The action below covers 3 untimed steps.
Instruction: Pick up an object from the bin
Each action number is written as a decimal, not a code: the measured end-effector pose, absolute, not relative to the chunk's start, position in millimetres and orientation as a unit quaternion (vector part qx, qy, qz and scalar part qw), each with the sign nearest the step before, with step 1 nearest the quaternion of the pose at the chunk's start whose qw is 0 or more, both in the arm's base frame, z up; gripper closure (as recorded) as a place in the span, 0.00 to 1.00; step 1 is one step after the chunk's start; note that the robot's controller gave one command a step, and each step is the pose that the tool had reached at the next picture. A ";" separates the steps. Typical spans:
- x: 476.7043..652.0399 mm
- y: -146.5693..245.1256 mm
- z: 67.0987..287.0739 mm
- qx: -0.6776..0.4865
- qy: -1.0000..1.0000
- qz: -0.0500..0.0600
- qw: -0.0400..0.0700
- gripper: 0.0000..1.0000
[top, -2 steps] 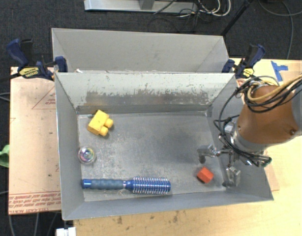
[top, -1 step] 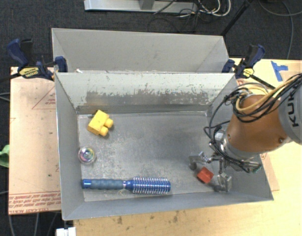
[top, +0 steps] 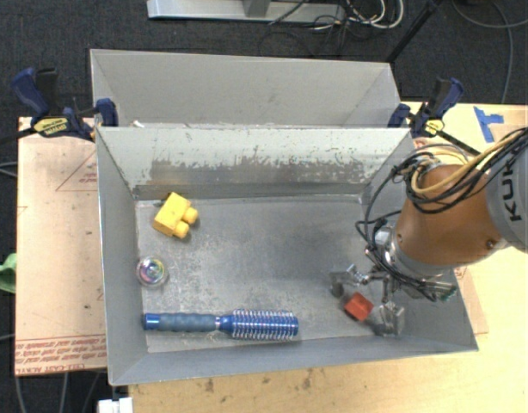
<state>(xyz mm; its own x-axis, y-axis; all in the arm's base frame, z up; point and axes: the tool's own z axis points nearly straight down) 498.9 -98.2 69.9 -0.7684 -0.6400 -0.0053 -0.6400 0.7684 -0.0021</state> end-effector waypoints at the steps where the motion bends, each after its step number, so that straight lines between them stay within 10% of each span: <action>1: 498.5 -98.3 70.0 -0.340 0.941 0.000 0.002 1.00; 2: 500.5 -97.7 172.8 -0.338 0.941 -0.002 0.005 1.00; 3: 501.4 -97.1 175.8 -0.337 0.942 0.000 0.002 1.00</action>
Offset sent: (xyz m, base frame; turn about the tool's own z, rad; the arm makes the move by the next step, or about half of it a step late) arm 0.0000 0.0000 0.0000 0.0000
